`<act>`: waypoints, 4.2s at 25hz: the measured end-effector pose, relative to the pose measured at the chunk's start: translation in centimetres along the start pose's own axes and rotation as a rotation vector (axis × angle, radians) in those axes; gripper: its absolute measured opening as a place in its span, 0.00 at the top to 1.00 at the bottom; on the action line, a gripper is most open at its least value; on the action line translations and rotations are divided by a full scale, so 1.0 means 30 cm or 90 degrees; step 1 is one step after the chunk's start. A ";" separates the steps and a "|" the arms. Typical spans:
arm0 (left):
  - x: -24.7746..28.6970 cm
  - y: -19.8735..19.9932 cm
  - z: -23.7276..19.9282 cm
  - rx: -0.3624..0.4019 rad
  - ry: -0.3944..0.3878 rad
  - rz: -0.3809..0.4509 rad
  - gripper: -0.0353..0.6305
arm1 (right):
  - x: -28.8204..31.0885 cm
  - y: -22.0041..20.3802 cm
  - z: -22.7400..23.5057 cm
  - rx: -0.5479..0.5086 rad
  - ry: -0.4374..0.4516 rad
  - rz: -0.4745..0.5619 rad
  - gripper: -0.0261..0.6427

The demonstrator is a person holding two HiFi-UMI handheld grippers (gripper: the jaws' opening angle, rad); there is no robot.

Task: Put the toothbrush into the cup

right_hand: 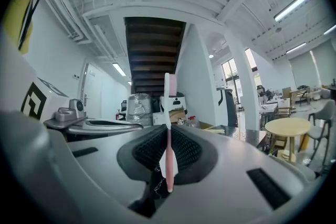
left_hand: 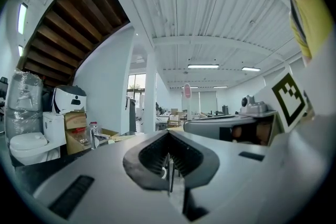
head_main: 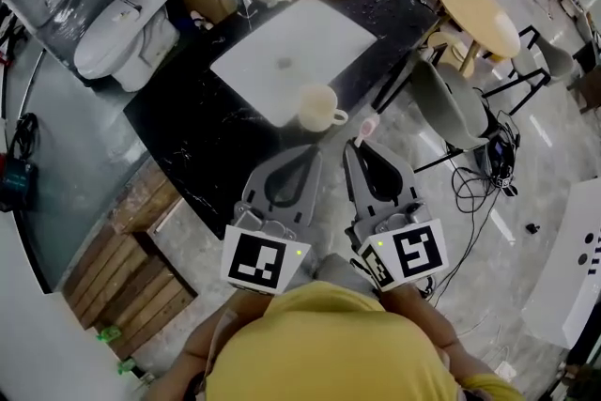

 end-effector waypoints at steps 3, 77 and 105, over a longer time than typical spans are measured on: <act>0.028 0.000 -0.030 0.003 -0.011 0.000 0.93 | 0.040 -0.001 0.009 0.002 -0.007 0.000 0.90; 0.361 -0.262 -0.352 -0.108 0.064 -0.124 0.93 | 0.546 -0.328 0.231 0.057 0.076 -0.175 0.80; 0.093 0.034 -0.153 -0.039 0.002 0.009 0.93 | 0.201 0.005 -0.019 -0.030 0.047 -0.014 0.94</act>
Point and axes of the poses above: the fingertips, and each gripper's own axes: x forward along the fingers, z to its right, y out of its top, the point moved 4 cm from there along -x, backward along the fingers, and after that the axes turned 2 degrees about -x, right-handed, at the moved point
